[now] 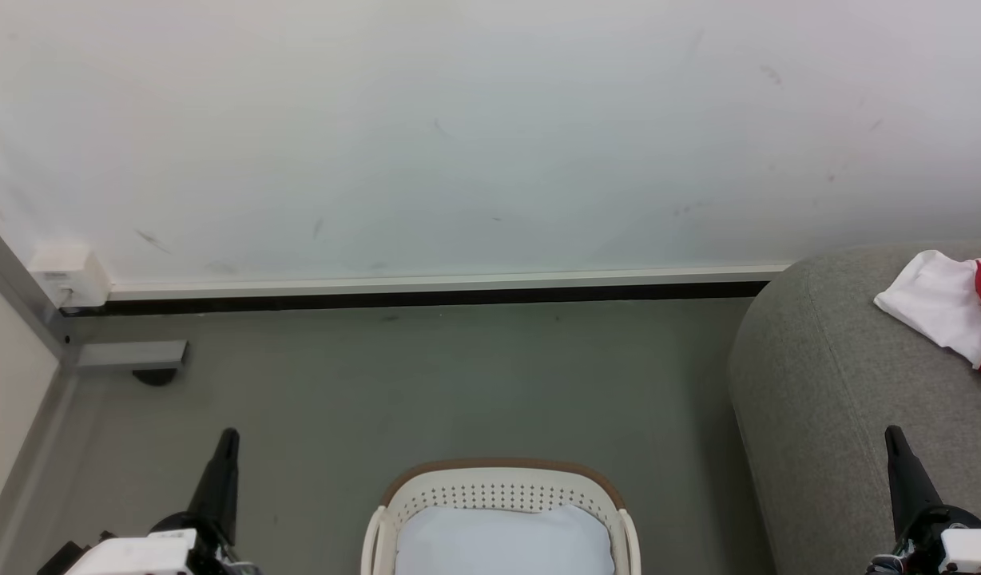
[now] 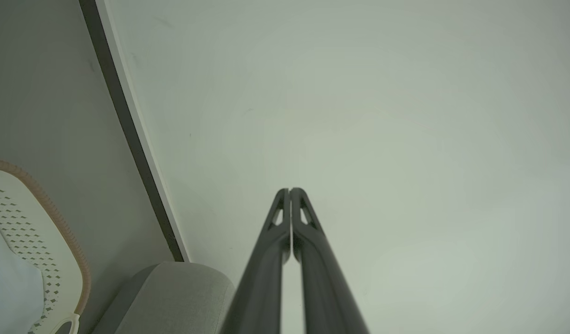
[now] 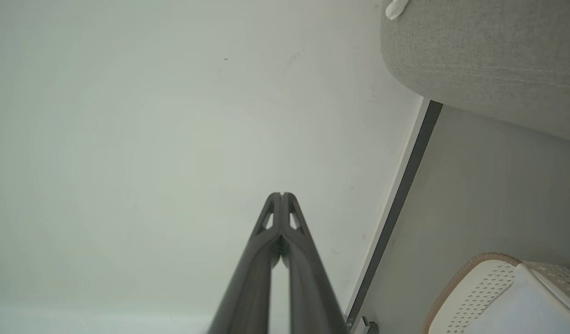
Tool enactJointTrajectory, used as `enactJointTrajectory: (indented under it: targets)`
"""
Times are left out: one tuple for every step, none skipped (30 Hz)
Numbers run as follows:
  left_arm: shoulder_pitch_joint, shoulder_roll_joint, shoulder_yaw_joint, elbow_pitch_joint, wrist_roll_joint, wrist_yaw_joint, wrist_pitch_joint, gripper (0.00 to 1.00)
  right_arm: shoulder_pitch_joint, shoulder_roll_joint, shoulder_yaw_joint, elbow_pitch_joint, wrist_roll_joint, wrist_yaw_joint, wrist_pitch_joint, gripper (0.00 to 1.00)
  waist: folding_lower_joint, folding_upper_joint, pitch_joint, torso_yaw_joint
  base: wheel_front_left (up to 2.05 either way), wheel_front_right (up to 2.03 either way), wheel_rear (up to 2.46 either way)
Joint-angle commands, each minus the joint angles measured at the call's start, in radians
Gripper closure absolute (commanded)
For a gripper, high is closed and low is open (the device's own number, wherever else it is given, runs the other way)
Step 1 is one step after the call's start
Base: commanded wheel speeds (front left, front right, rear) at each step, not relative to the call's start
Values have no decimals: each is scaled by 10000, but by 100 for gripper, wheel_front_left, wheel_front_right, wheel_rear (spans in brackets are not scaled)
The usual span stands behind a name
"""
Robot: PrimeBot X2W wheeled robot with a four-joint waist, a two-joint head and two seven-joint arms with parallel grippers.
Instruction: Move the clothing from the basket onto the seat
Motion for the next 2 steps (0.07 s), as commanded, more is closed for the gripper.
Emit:
enactJointTrajectory:
  targets:
    - [-101,11,44,-8,-215,-52,50,100,-126,-78,-49,-67,117,-21,42,100,0,0,0,7,0,0,0]
    - [-99,11,42,-7,-214,-51,49,100,-126,-78,-49,-65,110,-21,42,100,0,0,0,7,0,0,0]
